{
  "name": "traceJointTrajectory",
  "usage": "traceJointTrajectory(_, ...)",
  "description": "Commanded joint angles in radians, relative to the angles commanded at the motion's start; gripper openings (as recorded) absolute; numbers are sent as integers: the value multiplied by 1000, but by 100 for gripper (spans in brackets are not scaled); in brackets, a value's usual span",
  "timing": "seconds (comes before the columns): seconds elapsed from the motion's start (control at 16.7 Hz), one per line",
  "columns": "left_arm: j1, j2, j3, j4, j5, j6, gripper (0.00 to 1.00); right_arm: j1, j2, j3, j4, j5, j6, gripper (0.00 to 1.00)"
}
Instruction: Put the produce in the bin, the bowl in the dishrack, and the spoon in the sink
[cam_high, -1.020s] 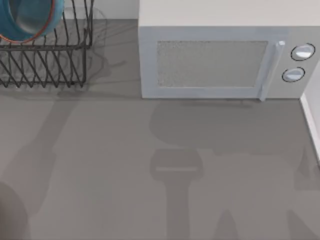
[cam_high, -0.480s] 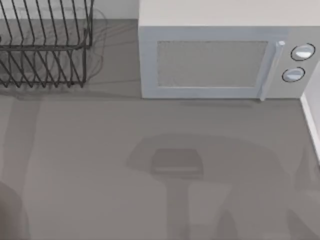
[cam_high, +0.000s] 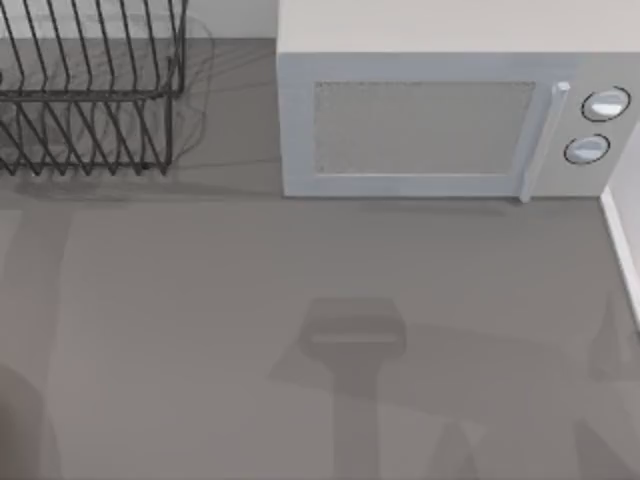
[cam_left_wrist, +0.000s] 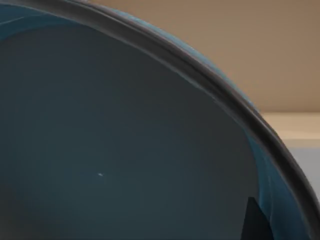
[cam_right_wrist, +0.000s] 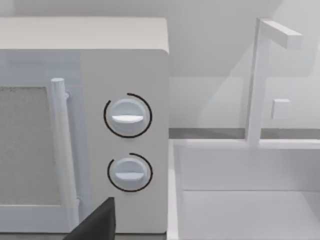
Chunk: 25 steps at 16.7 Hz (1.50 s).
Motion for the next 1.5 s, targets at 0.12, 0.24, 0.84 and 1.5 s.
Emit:
traceJointTrajectory(0.12,-3,3,3,-2,-3,0,0,0,0,0,0,0,0,100)
traceJointTrajectory(0.24,-5,16,3,11,-4,0,0,0,0,0,0,0,0,100)
traceJointTrajectory(0.84,-60,542,-72,640,-58,-3,0,0,0,0,0,0,0,100)
traceJointTrajectory(1.5,-114,865,-190,1056,-101,3,0,0,0,0,0,0,0,100)
